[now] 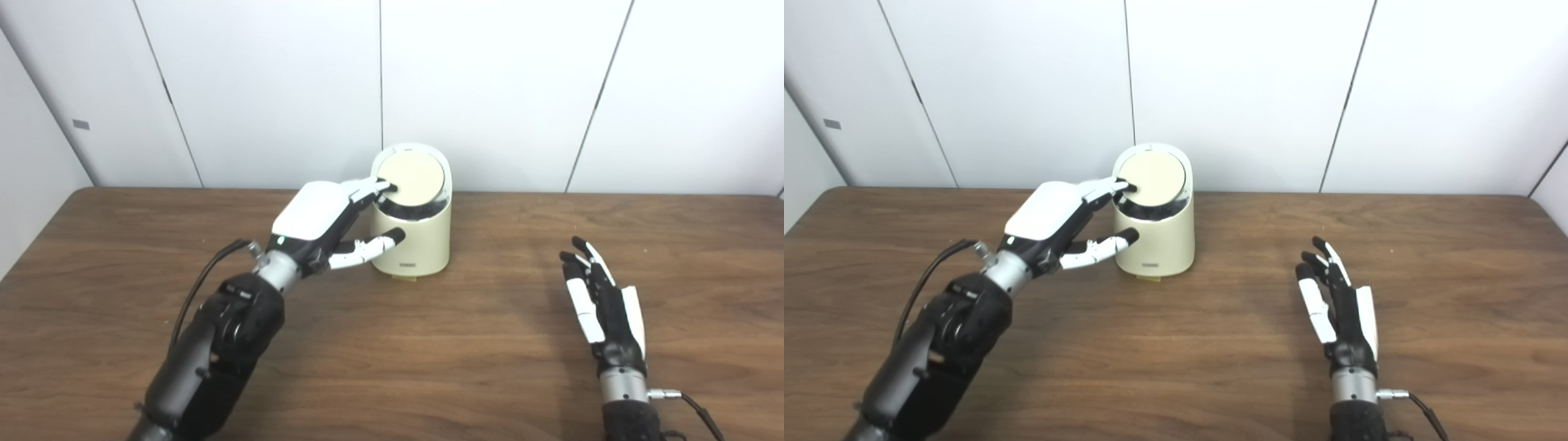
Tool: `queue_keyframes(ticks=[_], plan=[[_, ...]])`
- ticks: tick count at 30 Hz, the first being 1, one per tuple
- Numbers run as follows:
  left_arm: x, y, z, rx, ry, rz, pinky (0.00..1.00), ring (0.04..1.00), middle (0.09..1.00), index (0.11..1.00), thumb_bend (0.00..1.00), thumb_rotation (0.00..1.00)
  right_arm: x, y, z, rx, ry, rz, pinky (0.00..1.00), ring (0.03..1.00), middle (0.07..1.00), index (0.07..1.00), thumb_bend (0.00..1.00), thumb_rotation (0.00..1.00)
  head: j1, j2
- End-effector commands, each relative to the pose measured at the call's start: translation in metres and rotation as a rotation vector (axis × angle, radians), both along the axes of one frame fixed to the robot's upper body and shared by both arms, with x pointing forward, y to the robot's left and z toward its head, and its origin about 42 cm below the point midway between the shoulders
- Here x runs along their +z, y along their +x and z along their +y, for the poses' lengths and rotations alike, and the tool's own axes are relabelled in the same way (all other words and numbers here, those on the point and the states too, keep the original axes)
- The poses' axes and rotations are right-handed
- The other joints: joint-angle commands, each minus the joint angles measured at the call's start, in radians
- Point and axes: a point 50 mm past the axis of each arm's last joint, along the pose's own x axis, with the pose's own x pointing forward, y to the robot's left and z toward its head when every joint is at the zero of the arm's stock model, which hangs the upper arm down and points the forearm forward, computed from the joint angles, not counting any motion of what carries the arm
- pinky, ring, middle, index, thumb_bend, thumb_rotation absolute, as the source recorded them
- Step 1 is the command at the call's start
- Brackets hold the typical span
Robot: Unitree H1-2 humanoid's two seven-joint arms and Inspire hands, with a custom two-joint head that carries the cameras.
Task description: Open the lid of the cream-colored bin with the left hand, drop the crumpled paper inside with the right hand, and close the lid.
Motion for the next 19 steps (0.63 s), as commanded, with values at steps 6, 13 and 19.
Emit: queue_keyframes(ticks=[6,13,19], plan=[[0.015,-0.02,0.039,0.086,-0.364,-0.01,0.87,0.951,0.955,1.0,0.37,0.83,0.016,0.006,0.002,0.041,-0.016,-0.08,0.89,0.842,0.83,0.896,0.55,1.0,0.0,-0.003],[-0.007,-0.062,0.069,0.193,-0.529,0.042,0.97,0.957,0.945,1.0,0.37,0.93,0.016,0.007,0.002,0.068,0.01,-0.071,0.87,0.86,0.843,0.897,0.54,1.0,0.01,0.0],[-0.046,-0.091,0.069,0.268,-0.679,0.131,0.94,0.95,0.96,1.0,0.4,0.97,0.016,0.007,0.004,0.125,0.062,-0.066,0.83,0.885,0.874,0.898,0.53,0.96,0.003,0.002]])
